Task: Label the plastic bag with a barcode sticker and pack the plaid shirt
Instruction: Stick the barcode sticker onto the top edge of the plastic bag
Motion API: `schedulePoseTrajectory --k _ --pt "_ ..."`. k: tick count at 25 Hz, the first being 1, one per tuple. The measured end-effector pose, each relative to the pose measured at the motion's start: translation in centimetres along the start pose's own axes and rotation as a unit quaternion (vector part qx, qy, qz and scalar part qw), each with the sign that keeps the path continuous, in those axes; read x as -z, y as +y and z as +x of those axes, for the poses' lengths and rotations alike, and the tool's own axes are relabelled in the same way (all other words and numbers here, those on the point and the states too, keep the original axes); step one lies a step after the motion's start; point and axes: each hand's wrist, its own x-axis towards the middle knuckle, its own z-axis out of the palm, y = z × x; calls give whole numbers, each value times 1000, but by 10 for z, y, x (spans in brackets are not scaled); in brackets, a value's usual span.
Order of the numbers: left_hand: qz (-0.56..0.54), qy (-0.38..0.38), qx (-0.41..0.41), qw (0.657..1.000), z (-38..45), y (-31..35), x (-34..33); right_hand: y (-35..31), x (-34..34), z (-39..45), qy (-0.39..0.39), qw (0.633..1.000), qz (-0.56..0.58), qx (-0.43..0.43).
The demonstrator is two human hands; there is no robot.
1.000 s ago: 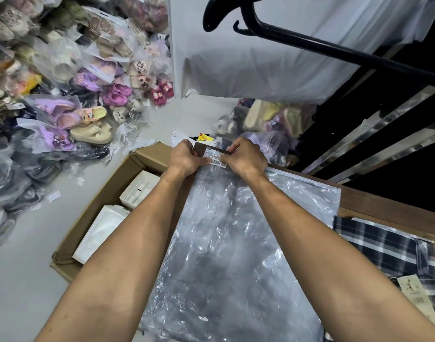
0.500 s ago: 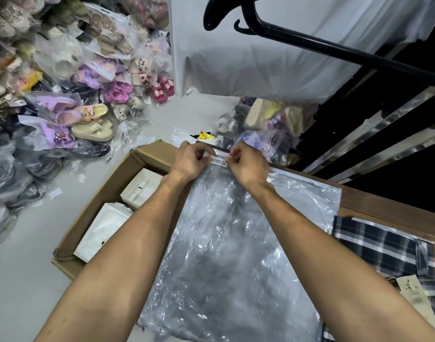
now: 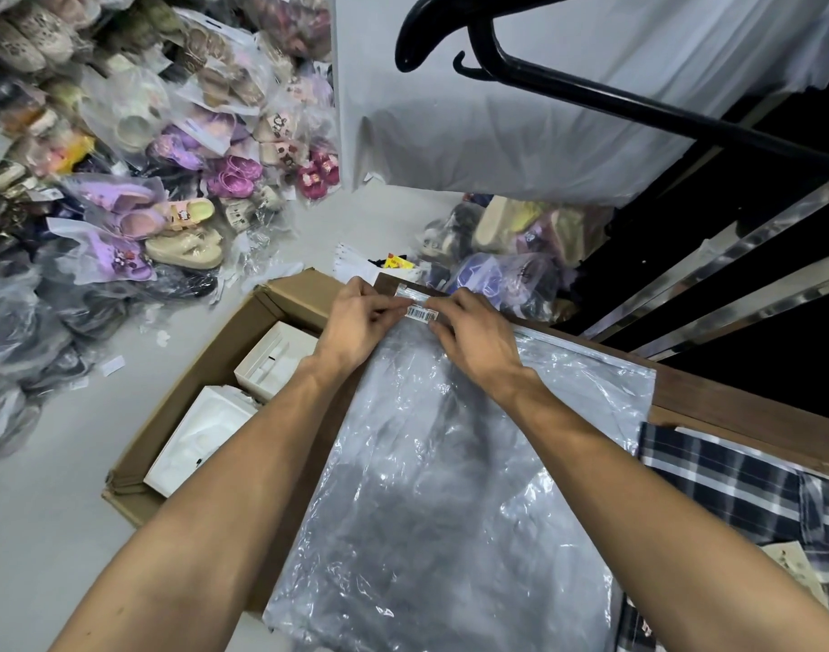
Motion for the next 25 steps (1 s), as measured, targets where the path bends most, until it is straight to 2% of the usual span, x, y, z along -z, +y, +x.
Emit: schedulePoseTrajectory --k 2,5,11,17,25 --pt "-12 14 -4 1000 -5 -3 -3 0 5 4 -42 998 -11 47" --pt "23 -5 -23 999 0 -10 -4 2 8 9 -77 993 -27 82" --pt "32 -34 -12 999 4 -8 -1 3 13 9 -84 991 -39 101" --pt "29 -22 -19 999 4 -8 -2 21 19 -1 -92 990 -52 98" --pt "27 -18 -10 999 4 -7 -2 3 22 6 -129 987 -75 63"
